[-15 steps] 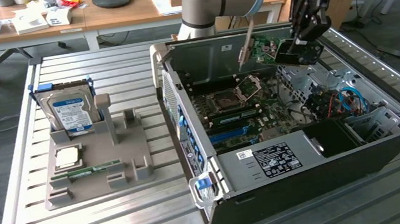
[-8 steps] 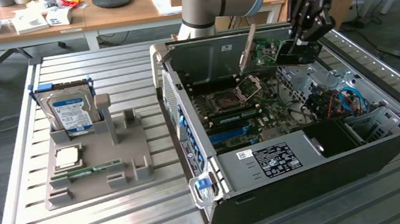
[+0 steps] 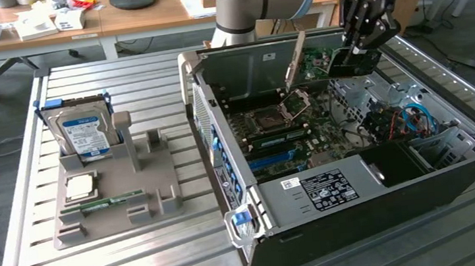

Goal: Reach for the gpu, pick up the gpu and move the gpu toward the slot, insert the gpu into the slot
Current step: 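Insert the gpu into the slot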

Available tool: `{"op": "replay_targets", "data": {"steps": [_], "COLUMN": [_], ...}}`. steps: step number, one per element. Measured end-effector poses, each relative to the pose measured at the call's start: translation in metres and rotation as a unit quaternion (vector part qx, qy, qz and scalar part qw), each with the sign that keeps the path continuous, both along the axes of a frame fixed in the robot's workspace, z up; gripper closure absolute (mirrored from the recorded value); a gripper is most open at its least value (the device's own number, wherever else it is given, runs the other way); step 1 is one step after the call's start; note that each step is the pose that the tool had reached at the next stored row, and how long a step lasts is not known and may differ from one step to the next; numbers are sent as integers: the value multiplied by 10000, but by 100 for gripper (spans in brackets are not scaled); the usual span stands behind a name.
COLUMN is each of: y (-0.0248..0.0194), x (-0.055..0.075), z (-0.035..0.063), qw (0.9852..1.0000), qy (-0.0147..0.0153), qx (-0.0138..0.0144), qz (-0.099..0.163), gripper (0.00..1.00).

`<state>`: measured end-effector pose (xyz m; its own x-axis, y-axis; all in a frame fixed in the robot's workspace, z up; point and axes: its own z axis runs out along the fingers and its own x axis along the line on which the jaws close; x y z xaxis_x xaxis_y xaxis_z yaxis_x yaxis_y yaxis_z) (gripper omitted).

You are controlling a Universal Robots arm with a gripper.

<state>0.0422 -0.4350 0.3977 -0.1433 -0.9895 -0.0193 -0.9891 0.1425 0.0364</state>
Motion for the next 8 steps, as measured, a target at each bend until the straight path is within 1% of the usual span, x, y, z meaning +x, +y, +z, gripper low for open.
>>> {"op": "replay_targets", "data": {"steps": [2, 5, 8], "y": [0, 0, 0], "x": [0, 0, 0], "z": [-1, -1, -2], "qw": [10000, 9998, 9992], "qy": [0, 0, 0], "qx": [0, 0, 1], "qz": [27, 203, 388], "gripper": [74, 74, 74]}}
